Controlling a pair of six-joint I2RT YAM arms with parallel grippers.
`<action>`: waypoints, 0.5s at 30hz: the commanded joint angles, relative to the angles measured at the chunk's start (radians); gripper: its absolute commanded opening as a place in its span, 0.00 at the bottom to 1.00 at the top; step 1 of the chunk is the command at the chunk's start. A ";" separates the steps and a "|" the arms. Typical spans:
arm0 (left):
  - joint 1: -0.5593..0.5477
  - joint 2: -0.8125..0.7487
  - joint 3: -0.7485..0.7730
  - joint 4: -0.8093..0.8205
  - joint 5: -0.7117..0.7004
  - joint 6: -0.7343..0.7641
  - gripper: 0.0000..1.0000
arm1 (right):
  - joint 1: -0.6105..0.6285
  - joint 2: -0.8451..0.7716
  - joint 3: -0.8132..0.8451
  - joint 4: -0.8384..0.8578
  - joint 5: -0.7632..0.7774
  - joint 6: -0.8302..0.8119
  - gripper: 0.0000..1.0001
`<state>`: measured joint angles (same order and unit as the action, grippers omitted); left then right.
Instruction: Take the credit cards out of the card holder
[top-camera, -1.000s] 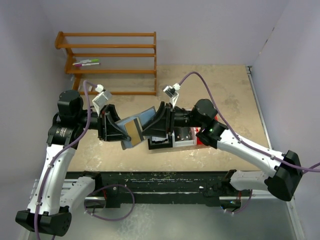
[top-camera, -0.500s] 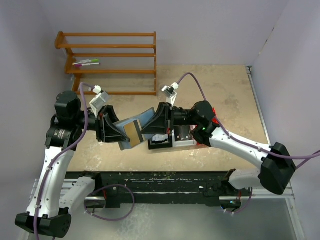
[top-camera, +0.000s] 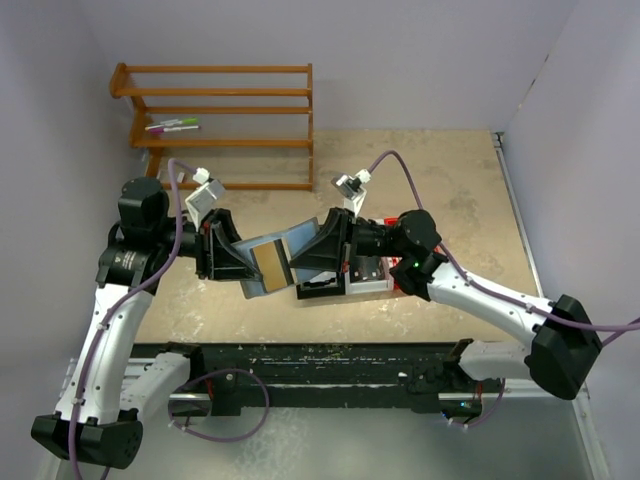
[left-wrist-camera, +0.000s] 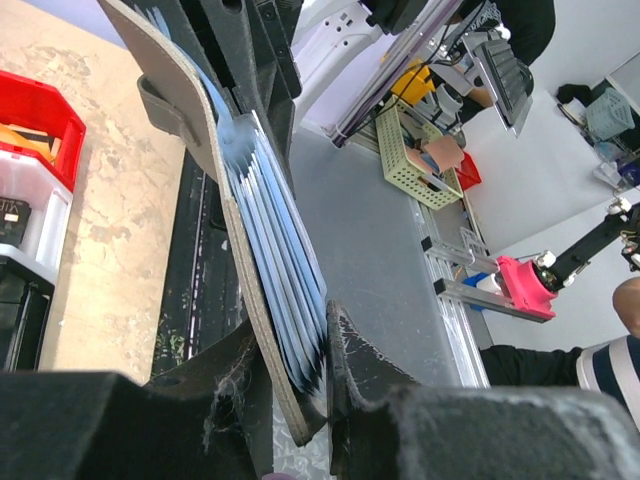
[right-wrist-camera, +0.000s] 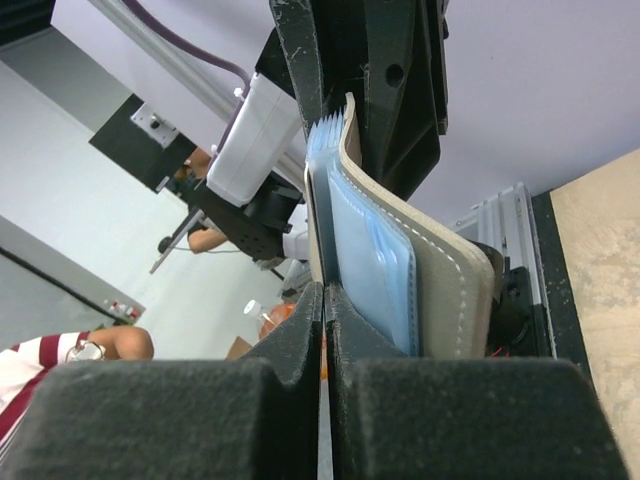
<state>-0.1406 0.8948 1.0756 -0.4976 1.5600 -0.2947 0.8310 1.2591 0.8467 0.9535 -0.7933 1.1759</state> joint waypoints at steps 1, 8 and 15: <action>-0.002 -0.014 0.052 0.025 0.046 0.026 0.03 | -0.016 -0.068 -0.013 0.005 0.036 -0.032 0.00; -0.001 -0.012 0.050 0.022 0.017 0.015 0.01 | -0.017 -0.107 0.010 -0.165 0.101 -0.146 0.00; -0.002 0.005 0.007 0.140 -0.070 -0.114 0.00 | -0.012 -0.050 0.027 -0.077 0.097 -0.102 0.36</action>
<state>-0.1398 0.9012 1.0790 -0.4824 1.4990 -0.3222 0.8207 1.1782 0.8360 0.8070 -0.7170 1.0672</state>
